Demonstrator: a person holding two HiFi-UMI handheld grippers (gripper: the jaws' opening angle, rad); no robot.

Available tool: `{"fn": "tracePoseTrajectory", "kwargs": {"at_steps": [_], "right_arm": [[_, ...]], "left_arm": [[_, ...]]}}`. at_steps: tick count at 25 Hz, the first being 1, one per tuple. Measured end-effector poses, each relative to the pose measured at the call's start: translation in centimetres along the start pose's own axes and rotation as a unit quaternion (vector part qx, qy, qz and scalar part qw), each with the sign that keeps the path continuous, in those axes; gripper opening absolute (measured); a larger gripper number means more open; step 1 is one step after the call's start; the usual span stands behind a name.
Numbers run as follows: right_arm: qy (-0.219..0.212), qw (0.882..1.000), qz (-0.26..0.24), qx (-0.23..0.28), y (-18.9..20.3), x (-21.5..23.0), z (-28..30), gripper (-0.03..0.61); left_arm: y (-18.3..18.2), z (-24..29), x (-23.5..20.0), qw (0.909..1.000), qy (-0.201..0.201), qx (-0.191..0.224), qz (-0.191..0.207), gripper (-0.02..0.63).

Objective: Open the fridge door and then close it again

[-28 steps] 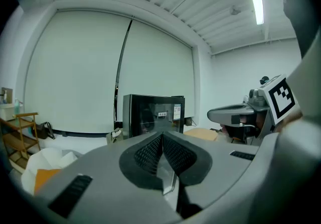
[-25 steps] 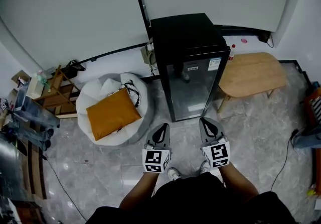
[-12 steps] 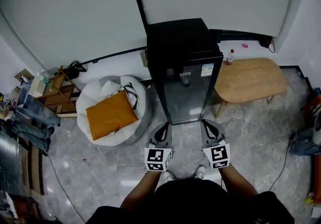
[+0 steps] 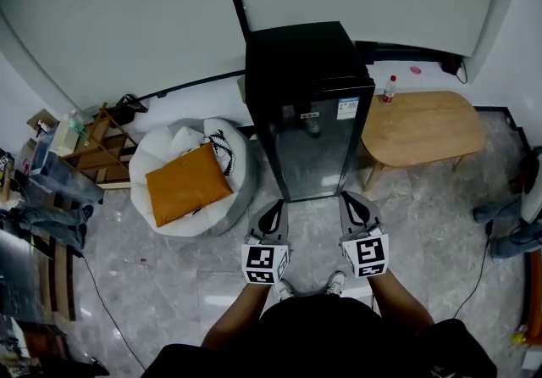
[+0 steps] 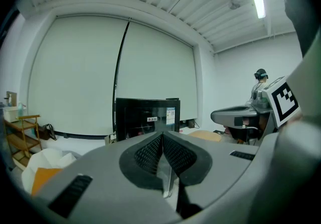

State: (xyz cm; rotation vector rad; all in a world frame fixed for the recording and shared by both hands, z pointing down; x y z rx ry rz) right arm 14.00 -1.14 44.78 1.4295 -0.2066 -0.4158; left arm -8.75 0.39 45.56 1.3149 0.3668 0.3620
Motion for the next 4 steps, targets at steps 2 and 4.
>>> {"fn": "tracePoseTrajectory", "kwargs": {"at_steps": [2, 4], "right_arm": [[0.000, 1.000, -0.001, -0.001, 0.07, -0.03, -0.15, 0.017], [0.000, 1.000, -0.001, -0.005, 0.17, -0.12, -0.32, 0.017]], "left_arm": [[-0.03, -0.13, 0.23, 1.0000, 0.001, 0.000, 0.000, 0.023], [0.00, -0.31, 0.41, 1.0000, 0.001, -0.001, 0.001, 0.023]]}}
Point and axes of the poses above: the fingertips, and each gripper's own axes: z forward along the fingers, x to its right, y out of its underside, the point moved 10 cm from there along -z, backward along the fingers, and after that the axes turned 5 degrees about y, right-handed, at the moved point
